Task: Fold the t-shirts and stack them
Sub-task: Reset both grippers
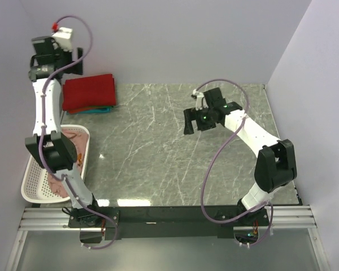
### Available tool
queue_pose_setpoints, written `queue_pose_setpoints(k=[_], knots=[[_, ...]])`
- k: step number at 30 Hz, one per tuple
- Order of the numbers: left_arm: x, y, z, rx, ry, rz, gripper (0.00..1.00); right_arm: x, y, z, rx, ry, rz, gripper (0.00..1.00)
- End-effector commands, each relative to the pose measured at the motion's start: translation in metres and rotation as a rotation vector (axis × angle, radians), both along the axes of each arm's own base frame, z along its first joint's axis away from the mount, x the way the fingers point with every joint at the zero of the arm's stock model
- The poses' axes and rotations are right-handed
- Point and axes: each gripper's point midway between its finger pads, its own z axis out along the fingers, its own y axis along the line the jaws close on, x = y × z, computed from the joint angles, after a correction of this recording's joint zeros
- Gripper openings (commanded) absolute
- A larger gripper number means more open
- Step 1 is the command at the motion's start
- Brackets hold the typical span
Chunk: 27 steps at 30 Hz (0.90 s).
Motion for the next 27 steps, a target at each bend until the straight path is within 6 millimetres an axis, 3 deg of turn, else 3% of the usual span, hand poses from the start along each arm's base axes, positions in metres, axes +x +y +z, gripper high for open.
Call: queue_pose_setpoints(k=[1, 4, 5, 6, 7, 8, 9, 11, 12, 14, 15, 16, 17, 20, 21, 22, 24, 27], knots=[[-0.032, -0.088, 0.003, 0.003, 0.086, -0.135, 0.99, 0.02, -0.025, 0.049, 0.029, -0.122, -0.062, 0.96], [-0.047, -0.123, -0.015, -0.041, 0.153, -0.143, 1.0, 0.025, -0.048, 0.048, 0.031, -0.108, -0.108, 0.96], [-0.053, -0.15, -0.02, -0.068, 0.171, -0.172, 1.0, 0.024, -0.054, 0.048, 0.032, -0.101, -0.114, 0.96], [-0.061, -0.163, -0.038, -0.084, 0.216, -0.196, 0.99, 0.021, -0.06, 0.049, 0.031, -0.102, -0.12, 0.96], [-0.071, -0.187, -0.034, -0.094, 0.208, -0.246, 0.99, 0.021, -0.069, 0.05, 0.035, -0.098, -0.141, 0.96], [-0.079, -0.202, -0.038, -0.127, 0.216, -0.274, 0.99, 0.018, -0.074, 0.054, 0.04, -0.105, -0.153, 0.96], [-0.091, -0.214, -0.062, -0.141, 0.272, -0.295, 0.99, 0.012, -0.078, 0.05, 0.038, -0.091, -0.158, 0.96], [-0.112, -0.249, -0.064, -0.153, 0.268, -0.366, 0.99, 0.0, -0.085, 0.052, 0.025, -0.095, -0.139, 0.96], [-0.124, -0.256, -0.086, -0.153, 0.318, -0.372, 0.99, -0.01, -0.086, 0.044, 0.02, -0.071, -0.131, 0.96], [-0.142, -0.278, -0.094, -0.159, 0.325, -0.413, 0.99, -0.028, -0.088, 0.045, 0.02, -0.082, -0.094, 0.96], [-0.152, -0.278, -0.115, -0.144, 0.366, -0.397, 0.99, -0.041, -0.09, 0.031, 0.011, -0.049, -0.088, 0.96], [-0.16, -0.285, -0.116, -0.141, 0.367, -0.414, 0.99, -0.048, -0.092, 0.026, 0.008, -0.044, -0.085, 0.96], [-0.17, -0.286, -0.13, -0.142, 0.407, -0.413, 1.0, -0.063, -0.094, 0.017, 0.007, -0.03, -0.076, 0.96], [-0.194, -0.297, -0.14, -0.2, 0.455, -0.428, 0.99, -0.081, -0.096, 0.014, 0.012, -0.05, -0.066, 0.96], [-0.205, -0.297, -0.155, -0.205, 0.488, -0.431, 0.99, -0.091, -0.097, 0.005, 0.008, -0.033, -0.061, 0.96], [-0.214, -0.301, -0.153, -0.218, 0.477, -0.462, 1.0, -0.094, -0.098, 0.004, 0.008, -0.04, -0.059, 0.97], [-0.228, -0.296, -0.171, -0.212, 0.514, -0.459, 0.99, -0.104, -0.1, -0.001, 0.002, -0.037, -0.038, 0.97], [-0.24, -0.292, -0.171, -0.22, 0.515, -0.451, 0.99, -0.106, -0.101, 0.001, -0.008, -0.059, -0.018, 0.98]])
